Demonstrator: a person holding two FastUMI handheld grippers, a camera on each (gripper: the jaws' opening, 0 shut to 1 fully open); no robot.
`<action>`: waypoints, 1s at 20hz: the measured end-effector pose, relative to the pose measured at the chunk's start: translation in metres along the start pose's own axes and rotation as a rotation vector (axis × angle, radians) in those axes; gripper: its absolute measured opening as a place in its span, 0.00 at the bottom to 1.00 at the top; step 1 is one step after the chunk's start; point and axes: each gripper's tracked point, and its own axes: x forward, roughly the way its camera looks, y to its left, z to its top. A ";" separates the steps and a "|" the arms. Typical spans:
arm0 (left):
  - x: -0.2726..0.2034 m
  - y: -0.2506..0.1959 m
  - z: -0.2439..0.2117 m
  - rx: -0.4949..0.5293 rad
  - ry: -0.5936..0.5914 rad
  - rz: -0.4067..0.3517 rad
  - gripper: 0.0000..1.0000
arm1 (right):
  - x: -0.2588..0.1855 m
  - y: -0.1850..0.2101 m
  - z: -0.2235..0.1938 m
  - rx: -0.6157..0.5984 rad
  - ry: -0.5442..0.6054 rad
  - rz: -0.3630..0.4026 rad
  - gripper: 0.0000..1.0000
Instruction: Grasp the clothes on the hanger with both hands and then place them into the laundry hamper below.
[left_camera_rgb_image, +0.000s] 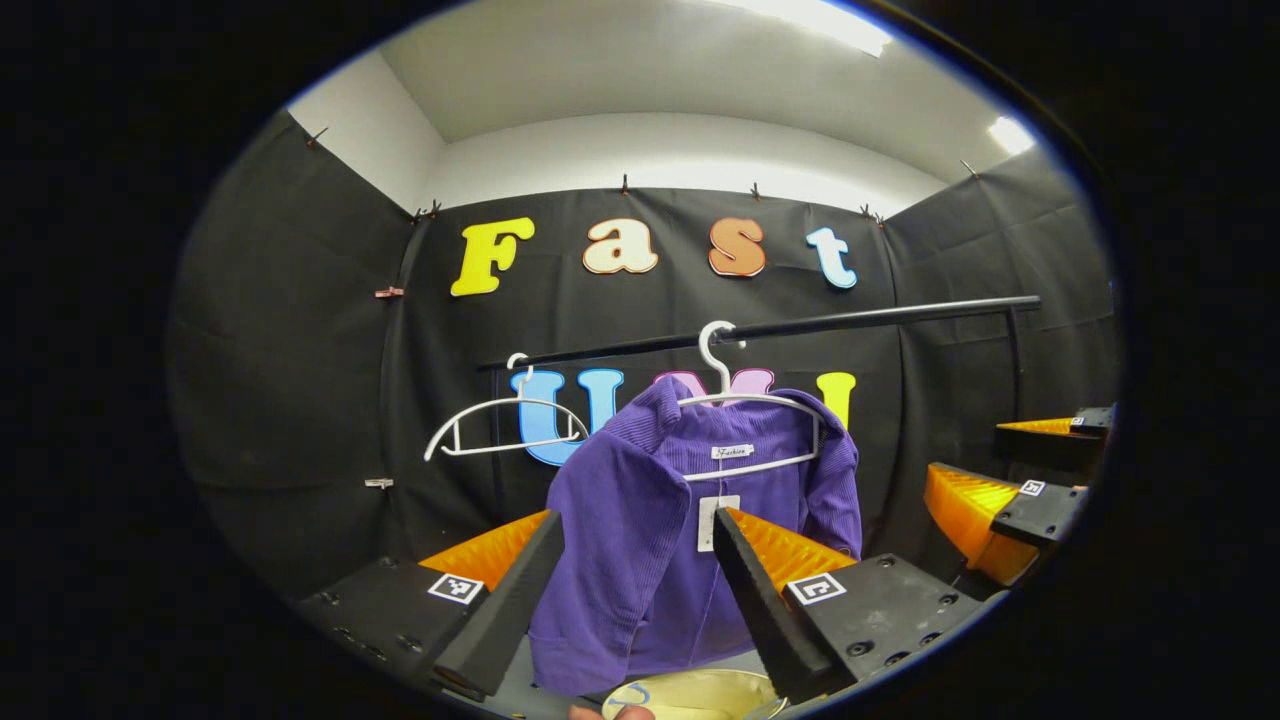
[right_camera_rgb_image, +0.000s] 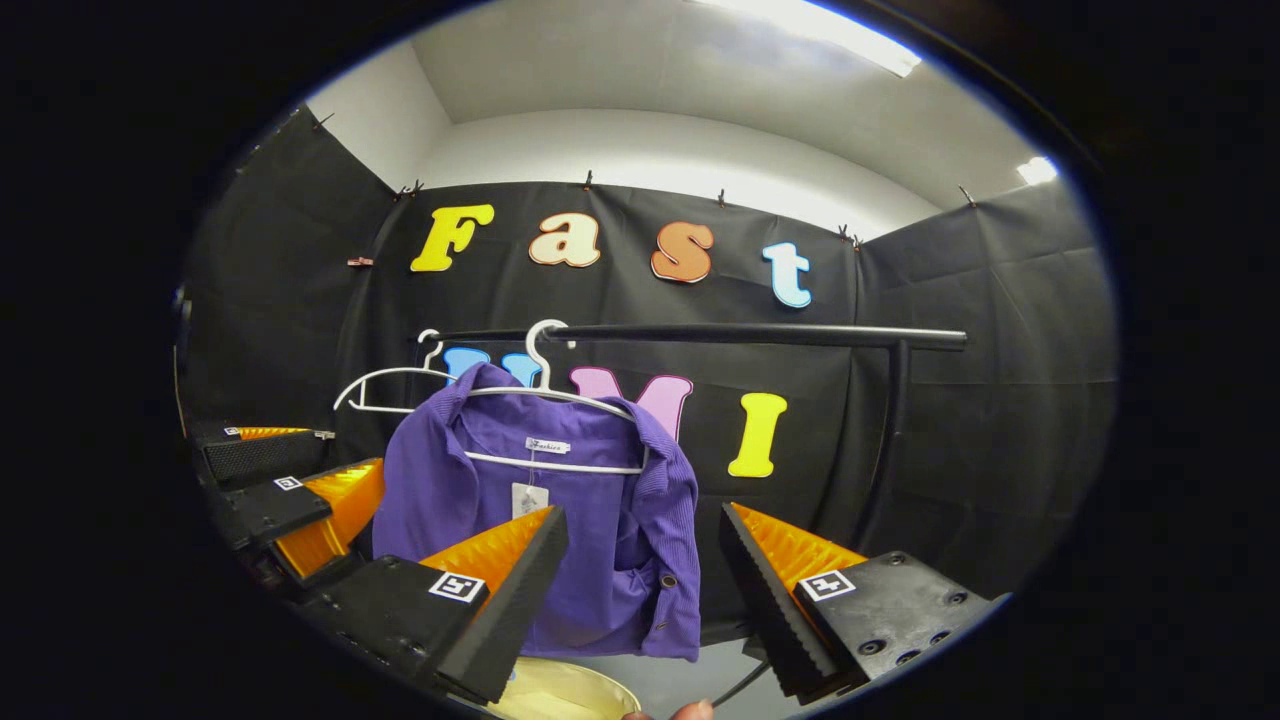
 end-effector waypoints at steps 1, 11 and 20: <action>0.013 -0.004 -0.002 0.001 0.001 0.004 0.94 | 0.007 -0.004 -0.004 -0.001 0.003 0.004 0.98; 0.116 -0.006 -0.046 0.050 0.030 0.117 0.91 | 0.075 -0.021 -0.047 0.028 0.054 0.058 0.98; 0.156 0.019 -0.052 0.074 0.018 0.224 0.69 | 0.151 -0.015 -0.082 0.046 0.039 0.066 0.98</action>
